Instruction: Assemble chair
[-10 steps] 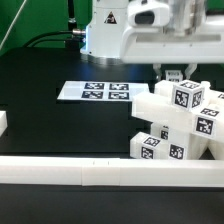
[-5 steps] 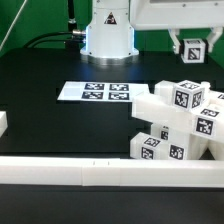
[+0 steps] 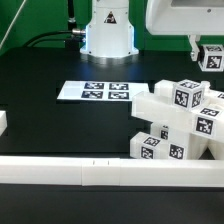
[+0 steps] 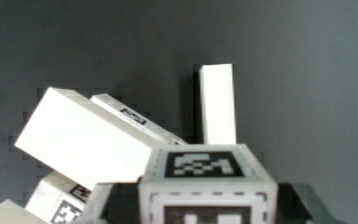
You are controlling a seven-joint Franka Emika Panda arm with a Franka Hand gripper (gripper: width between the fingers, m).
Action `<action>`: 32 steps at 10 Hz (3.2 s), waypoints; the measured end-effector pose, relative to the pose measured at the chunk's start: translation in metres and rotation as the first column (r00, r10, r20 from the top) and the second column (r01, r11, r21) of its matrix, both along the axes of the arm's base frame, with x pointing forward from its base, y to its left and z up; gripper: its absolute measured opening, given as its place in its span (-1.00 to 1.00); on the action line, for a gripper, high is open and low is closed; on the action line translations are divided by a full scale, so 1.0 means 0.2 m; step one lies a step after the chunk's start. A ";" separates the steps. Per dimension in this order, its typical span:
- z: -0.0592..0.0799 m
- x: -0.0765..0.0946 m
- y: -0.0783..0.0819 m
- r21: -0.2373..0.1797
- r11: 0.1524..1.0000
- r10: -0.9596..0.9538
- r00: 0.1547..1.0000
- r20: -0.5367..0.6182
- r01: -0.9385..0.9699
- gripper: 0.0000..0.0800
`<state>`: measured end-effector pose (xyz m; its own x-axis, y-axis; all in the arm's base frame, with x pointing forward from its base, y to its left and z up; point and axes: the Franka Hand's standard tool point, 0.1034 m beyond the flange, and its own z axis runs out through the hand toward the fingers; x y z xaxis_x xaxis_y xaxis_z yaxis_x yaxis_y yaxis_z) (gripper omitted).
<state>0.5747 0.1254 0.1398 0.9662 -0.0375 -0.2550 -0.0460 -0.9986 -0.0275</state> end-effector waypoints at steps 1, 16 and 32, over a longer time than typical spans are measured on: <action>-0.04 -0.02 0.01 -0.009 0.999 0.046 0.997 0.055 -0.045 -0.29; -0.07 0.05 -0.03 0.003 0.989 0.147 0.974 0.173 -0.150 -0.29; -0.11 0.04 -0.07 0.002 0.987 0.155 0.971 0.184 -0.158 -0.29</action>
Offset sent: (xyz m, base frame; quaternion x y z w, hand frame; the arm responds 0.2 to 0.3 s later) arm 0.0148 -0.0036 -0.0037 -0.0098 0.0928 -0.1153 0.9889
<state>0.5833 0.1104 0.1170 0.9900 0.1206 -0.0733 0.1181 -0.9923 -0.0375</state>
